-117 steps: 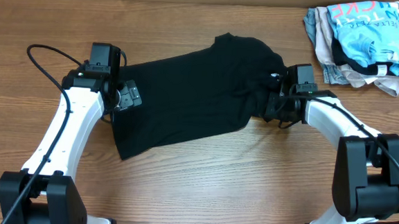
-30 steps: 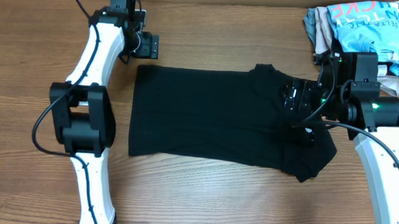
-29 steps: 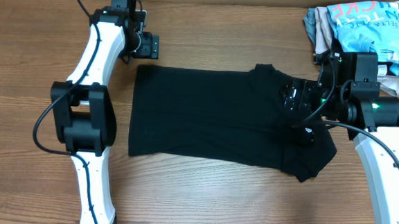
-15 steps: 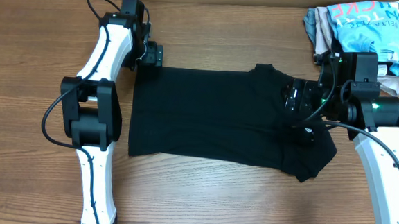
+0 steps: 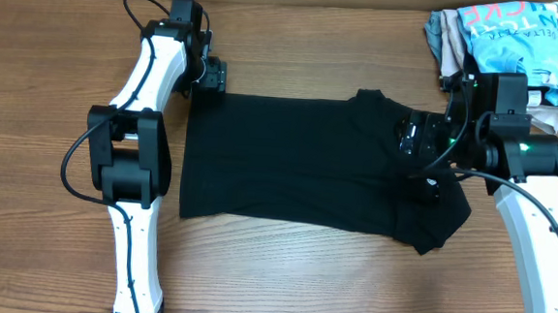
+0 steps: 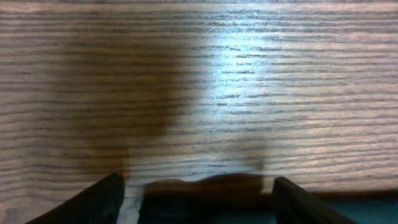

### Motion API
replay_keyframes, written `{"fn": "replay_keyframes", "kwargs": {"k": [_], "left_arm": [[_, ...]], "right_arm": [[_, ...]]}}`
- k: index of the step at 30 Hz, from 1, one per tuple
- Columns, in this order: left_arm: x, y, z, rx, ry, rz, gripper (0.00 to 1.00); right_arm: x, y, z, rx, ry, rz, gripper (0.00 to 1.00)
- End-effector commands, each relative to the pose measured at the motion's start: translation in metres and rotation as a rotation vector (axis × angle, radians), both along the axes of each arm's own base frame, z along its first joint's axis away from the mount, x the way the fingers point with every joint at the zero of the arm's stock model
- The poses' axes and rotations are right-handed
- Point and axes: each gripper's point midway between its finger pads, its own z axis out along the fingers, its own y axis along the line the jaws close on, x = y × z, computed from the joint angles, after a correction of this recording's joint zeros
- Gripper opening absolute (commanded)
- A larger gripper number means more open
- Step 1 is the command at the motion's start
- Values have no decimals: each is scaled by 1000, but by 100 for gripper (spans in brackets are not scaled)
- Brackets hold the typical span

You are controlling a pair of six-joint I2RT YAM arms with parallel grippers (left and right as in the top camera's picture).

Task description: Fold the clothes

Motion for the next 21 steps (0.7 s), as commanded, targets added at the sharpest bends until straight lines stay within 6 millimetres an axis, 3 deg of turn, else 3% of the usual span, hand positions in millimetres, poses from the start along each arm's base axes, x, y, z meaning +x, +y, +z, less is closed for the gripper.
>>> {"fn": "replay_keyframes", "kwargs": {"k": [1, 4, 11, 15, 17, 21], "left_arm": [[4, -7, 0, -3, -9, -32, 66], [-1, -8, -2, 5, 12, -37, 62], [-15, -14, -8, 16, 67, -77, 68], [-22, -16, -10, 23, 92, -106, 66], [-25, -15, -10, 24, 107, -105, 60], [-33, -14, -11, 26, 139, -106, 36]], "right_arm": [[5, 0, -4, -13, 9, 6, 91], [7, 0, -9, -13, 24, 6, 91], [7, 0, -11, -13, 29, 6, 91], [8, 0, -11, -13, 25, 6, 91], [8, 0, -11, -13, 26, 6, 91], [8, 0, -11, -13, 25, 6, 91]]}}
